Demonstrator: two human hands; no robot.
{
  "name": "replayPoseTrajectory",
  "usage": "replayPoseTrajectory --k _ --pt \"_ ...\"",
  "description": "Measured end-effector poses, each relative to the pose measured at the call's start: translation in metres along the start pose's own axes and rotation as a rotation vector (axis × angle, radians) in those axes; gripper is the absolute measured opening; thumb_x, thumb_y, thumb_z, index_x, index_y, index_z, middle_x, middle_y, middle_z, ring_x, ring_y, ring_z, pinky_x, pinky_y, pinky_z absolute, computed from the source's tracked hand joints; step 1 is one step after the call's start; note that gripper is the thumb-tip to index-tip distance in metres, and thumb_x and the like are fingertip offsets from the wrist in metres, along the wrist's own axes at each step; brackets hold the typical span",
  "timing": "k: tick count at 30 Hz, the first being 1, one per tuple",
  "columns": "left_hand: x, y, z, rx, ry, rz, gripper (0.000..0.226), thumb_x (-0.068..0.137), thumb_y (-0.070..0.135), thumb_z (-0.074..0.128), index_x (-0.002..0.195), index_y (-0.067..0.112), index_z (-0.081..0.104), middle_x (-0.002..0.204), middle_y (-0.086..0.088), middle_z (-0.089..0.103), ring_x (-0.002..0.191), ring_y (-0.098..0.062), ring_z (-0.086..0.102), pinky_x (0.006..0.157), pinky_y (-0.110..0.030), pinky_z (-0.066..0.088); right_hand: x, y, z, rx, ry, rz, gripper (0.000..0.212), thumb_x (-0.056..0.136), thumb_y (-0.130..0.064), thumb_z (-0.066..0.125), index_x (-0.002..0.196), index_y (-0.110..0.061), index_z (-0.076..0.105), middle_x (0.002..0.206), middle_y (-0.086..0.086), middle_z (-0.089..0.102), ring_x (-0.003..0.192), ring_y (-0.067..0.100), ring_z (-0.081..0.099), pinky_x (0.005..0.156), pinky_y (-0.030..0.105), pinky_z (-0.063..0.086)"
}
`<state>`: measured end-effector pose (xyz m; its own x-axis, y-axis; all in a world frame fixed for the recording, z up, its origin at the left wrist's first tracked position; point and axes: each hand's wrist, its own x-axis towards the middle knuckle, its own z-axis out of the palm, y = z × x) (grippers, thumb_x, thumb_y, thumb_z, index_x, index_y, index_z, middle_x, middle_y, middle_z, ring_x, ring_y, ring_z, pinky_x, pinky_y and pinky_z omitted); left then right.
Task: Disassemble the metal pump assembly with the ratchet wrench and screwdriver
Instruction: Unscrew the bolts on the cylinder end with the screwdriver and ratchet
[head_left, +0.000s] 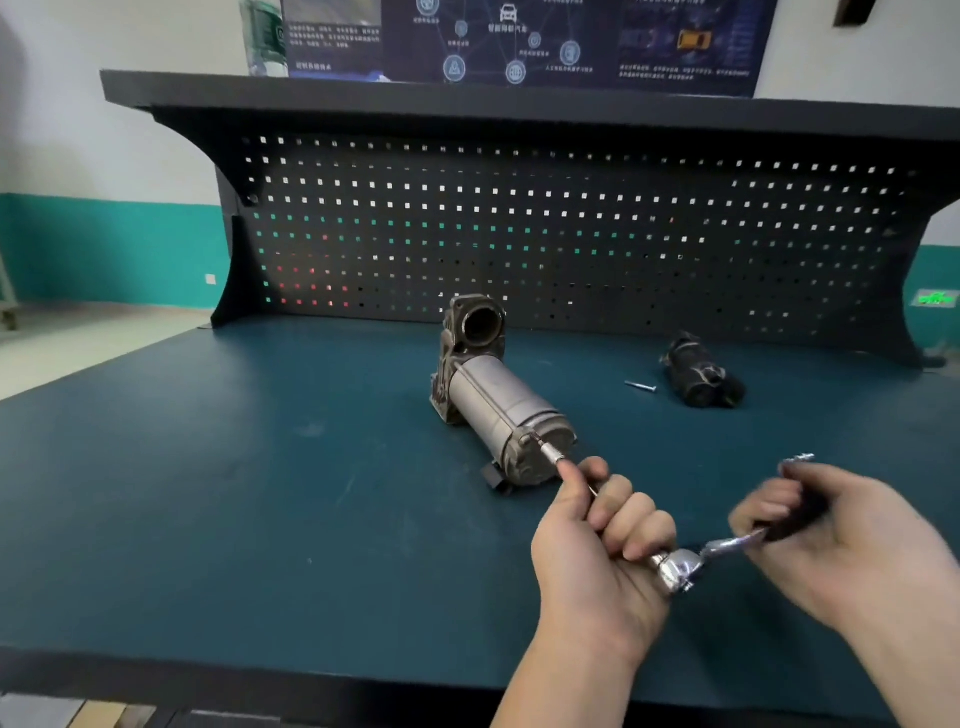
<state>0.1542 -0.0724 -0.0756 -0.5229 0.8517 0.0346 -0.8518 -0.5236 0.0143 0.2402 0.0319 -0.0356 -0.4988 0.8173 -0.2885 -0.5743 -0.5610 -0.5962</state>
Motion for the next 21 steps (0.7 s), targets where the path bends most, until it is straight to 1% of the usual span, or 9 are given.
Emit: replayPoseTrajectory --k 1,3,10,16,21 --pt "-0.001 -0.002 -0.001 0.029 0.016 0.014 0.036 0.095 0.032 0.046 0.069 0.008 0.052 0.048 0.005 0.024 0.03 -0.009 0.02 0.031 -0.016 0.02 0.001 0.0 0.004 -0.038 -0.005 -0.037 0.027 0.094 -0.012 0.039 0.069 -0.018 0.033 0.048 -0.007 0.03 0.035 0.005 0.028 0.036 0.013 0.025" --pt "-0.001 -0.003 -0.003 0.074 0.057 0.036 0.036 0.096 0.033 0.045 0.07 0.009 0.051 0.048 0.005 0.024 0.031 -0.009 0.02 0.031 -0.016 0.021 0.001 0.001 0.012 -0.071 -0.028 -0.111 0.026 0.094 -0.013 0.042 0.069 -0.018 0.036 0.045 -0.007 0.029 0.032 0.006 0.025 0.034 0.011 0.021" --pt "0.0 -0.005 -0.005 0.136 0.118 0.078 0.036 0.097 0.034 0.043 0.071 0.01 0.049 0.05 0.005 0.024 0.032 -0.009 0.019 0.032 -0.017 0.023 -0.002 0.003 0.02 -0.147 -0.069 -0.32 0.015 0.094 -0.014 0.047 0.079 -0.016 0.045 0.043 -0.007 0.035 0.033 0.007 0.027 0.034 0.013 0.022" --pt "0.002 -0.006 -0.004 0.13 0.136 0.075 0.035 0.097 0.033 0.044 0.073 0.009 0.051 0.049 0.005 0.025 0.032 -0.009 0.02 0.031 -0.017 0.024 -0.004 0.005 0.02 -0.159 -0.103 -0.405 0.014 0.094 -0.013 0.047 0.08 -0.016 0.045 0.044 -0.006 0.036 0.033 0.008 0.027 0.034 0.015 0.022" --pt "0.003 -0.007 -0.002 0.136 0.141 0.087 0.035 0.097 0.034 0.043 0.079 0.007 0.054 0.049 0.004 0.026 0.032 -0.008 0.021 0.033 -0.016 0.025 -0.008 0.007 0.02 -0.139 -0.156 -0.456 0.013 0.093 -0.013 0.048 0.08 -0.015 0.048 0.044 -0.006 0.037 0.035 0.008 0.029 0.035 0.015 0.023"
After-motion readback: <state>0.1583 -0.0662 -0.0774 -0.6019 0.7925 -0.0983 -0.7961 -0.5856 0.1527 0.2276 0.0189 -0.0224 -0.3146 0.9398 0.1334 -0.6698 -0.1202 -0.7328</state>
